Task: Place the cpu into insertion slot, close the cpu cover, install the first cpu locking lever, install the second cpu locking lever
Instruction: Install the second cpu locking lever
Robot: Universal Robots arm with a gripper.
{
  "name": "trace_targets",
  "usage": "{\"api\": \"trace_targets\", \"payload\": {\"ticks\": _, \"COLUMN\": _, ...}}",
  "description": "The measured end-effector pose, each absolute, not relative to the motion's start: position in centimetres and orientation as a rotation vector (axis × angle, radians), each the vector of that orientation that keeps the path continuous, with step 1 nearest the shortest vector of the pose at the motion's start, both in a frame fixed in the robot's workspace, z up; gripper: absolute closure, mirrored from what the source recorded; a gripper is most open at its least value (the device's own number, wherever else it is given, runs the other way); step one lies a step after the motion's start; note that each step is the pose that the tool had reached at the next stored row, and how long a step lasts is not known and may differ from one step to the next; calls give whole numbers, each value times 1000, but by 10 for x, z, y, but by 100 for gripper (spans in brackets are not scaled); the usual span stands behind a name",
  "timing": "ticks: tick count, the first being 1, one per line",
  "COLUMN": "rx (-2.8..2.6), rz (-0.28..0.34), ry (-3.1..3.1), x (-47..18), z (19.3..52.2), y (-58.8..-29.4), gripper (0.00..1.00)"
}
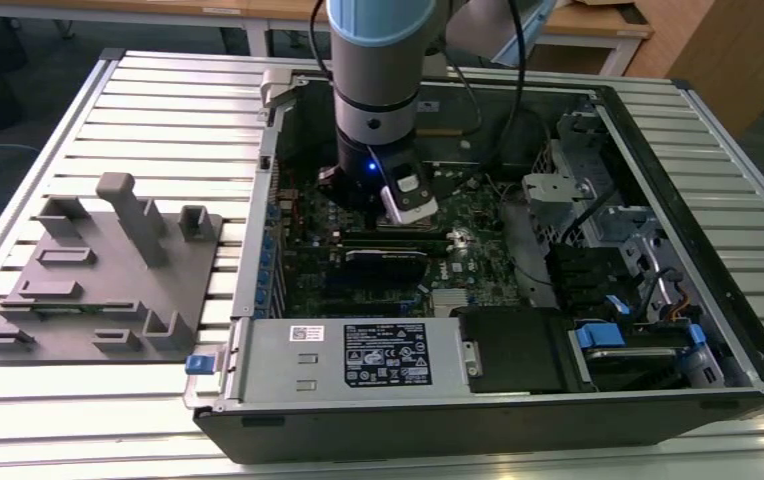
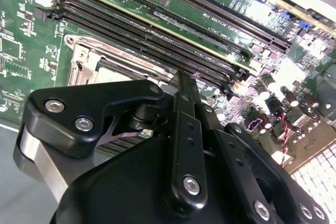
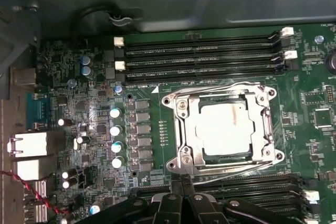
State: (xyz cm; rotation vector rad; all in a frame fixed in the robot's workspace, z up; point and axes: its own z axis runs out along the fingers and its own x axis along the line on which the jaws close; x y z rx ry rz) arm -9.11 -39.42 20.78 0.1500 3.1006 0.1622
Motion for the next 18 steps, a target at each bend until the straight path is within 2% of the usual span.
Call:
{"api": "trace_targets", "payload": {"ticks": 16, "rx": 150, "rz": 166, "ry": 3100, "x": -93, "z": 201, "y": -393, "gripper": 90}}
{"api": "trace_targets", "payload": {"ticks": 18, "rx": 150, "rz": 188, "ry": 3100, "x": -93, "z": 201, "y": -394, "gripper": 90}}
